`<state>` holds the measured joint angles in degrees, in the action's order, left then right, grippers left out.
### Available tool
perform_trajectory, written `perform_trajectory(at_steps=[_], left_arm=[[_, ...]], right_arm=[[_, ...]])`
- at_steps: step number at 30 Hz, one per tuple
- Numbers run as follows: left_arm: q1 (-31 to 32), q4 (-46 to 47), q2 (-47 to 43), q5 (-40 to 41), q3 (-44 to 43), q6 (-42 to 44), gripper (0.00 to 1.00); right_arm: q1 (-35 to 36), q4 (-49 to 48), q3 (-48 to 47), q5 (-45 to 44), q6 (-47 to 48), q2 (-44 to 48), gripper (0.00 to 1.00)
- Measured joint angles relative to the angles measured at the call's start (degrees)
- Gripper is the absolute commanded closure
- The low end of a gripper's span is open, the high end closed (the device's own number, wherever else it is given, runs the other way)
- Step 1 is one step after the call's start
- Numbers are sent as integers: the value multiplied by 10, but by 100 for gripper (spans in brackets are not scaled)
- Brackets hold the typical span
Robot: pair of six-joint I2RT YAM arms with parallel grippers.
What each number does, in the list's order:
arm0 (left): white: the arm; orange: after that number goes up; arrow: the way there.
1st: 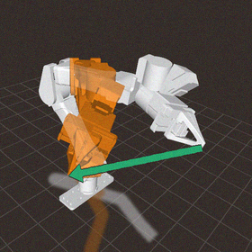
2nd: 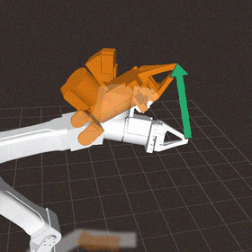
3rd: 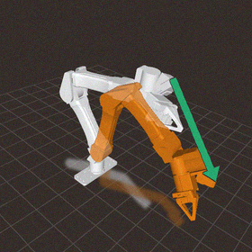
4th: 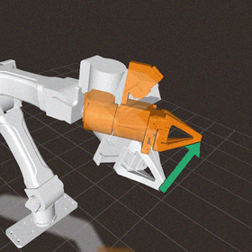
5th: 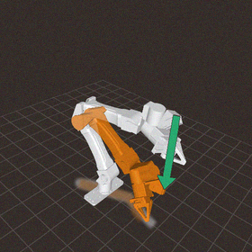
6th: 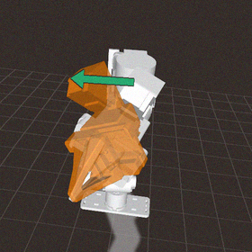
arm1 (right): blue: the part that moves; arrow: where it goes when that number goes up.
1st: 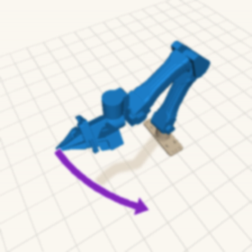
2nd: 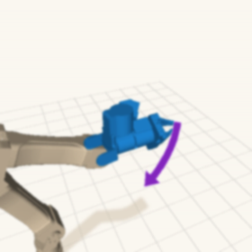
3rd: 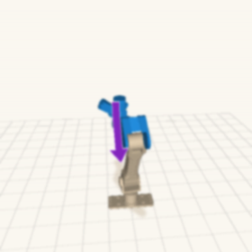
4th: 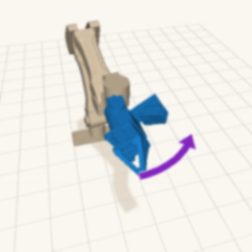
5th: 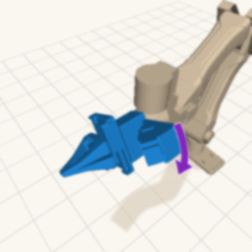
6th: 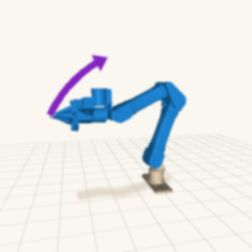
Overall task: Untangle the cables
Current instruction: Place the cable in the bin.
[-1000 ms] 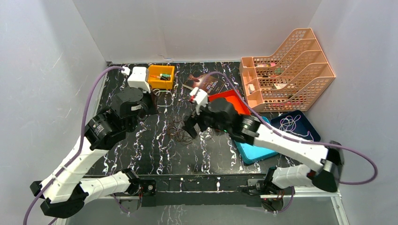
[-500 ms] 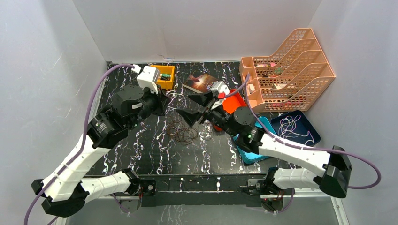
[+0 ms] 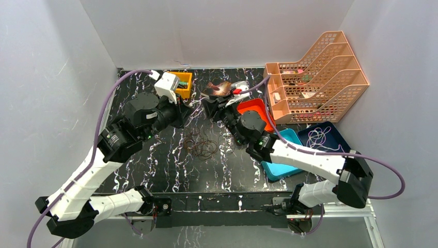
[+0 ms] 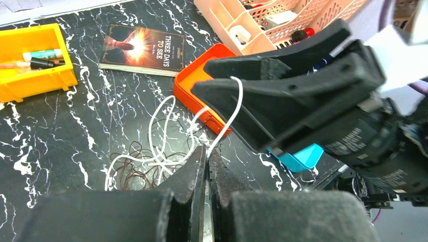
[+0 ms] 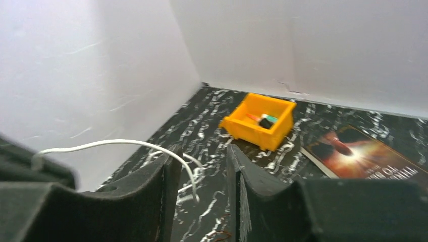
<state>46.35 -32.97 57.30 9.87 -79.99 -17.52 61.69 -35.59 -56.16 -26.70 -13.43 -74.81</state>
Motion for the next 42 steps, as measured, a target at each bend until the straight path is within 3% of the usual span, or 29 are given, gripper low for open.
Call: perform_trajectory(at_steps=[5,17,20,22,25,27,36,42], left_arm=[[0,-1,0,-14,-2,2,100],[0,-20,-18,17,-66,27,100],[0,-23,-22,28,-79,33,100],[0,-23,-24,32,-81,35,100],[0,-29,-23,36,-81,36,100],[0,-31,-22,37,-80,36,100],[0,-26,-6,27,-71,34,100],[0,-19,20,10,-63,34,100]], right_arm=[[-32,19,0,-46,-11,-24,56],[-161,90,76,-57,-83,-2,62],[-174,97,91,-57,-89,16,60],[-182,102,99,-51,-89,30,52],[-196,106,104,10,-72,51,35],[-204,107,104,77,-56,67,29],[-204,51,101,397,-63,121,22],[-204,-6,79,515,-96,121,20]])
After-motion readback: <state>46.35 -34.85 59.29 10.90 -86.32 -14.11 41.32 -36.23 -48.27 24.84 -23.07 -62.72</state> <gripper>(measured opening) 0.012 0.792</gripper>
